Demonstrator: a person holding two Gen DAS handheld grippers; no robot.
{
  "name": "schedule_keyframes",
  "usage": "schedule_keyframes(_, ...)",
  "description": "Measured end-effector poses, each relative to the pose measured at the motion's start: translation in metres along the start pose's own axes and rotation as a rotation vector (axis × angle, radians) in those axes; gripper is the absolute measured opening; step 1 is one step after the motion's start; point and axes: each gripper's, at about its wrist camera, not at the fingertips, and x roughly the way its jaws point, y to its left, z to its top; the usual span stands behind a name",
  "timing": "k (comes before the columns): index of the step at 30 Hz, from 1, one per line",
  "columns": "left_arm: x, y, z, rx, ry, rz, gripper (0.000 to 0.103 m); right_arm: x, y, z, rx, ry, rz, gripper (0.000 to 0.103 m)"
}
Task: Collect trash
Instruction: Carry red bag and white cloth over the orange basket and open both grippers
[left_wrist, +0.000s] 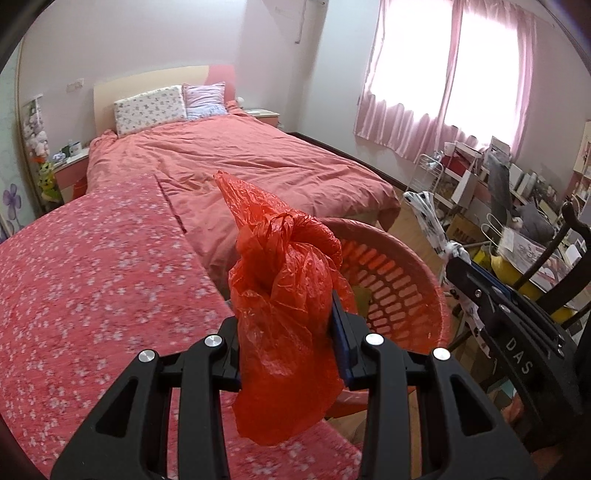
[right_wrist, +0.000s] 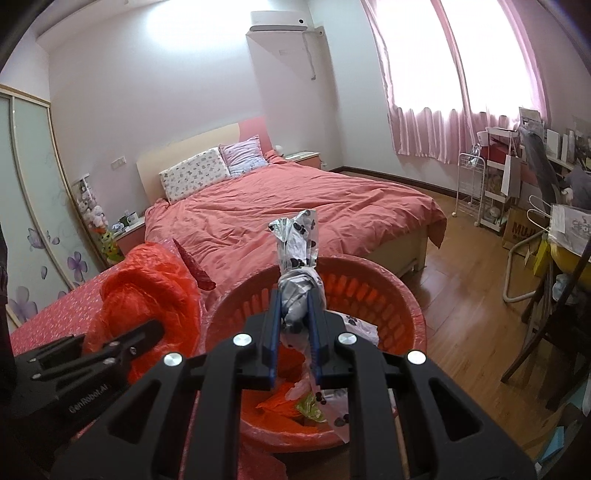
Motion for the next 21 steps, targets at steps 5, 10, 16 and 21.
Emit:
schedule_keyframes(5, 0.010, -0.007, 0.001, 0.006, 0.017, -0.026, 0.036, 0.005, -0.007, 0.001, 0.020, 0.002, 0.005, 0.015)
schedule_keyframes(10, 0.020, -0.017, 0.003, 0.017, 0.024, -0.045, 0.036, 0.013, -0.014, 0.003, 0.032, 0.004, 0.008, 0.015)
schedule_keyframes(16, 0.031, -0.020, 0.003, 0.006, 0.034, -0.054, 0.044, 0.020, -0.021, 0.010, 0.058, 0.001, 0.019, 0.020)
schedule_keyframes(21, 0.034, -0.015, 0.000, -0.010, 0.045, -0.046, 0.052, 0.020, -0.027, 0.014, 0.074, -0.010, 0.018, 0.035)
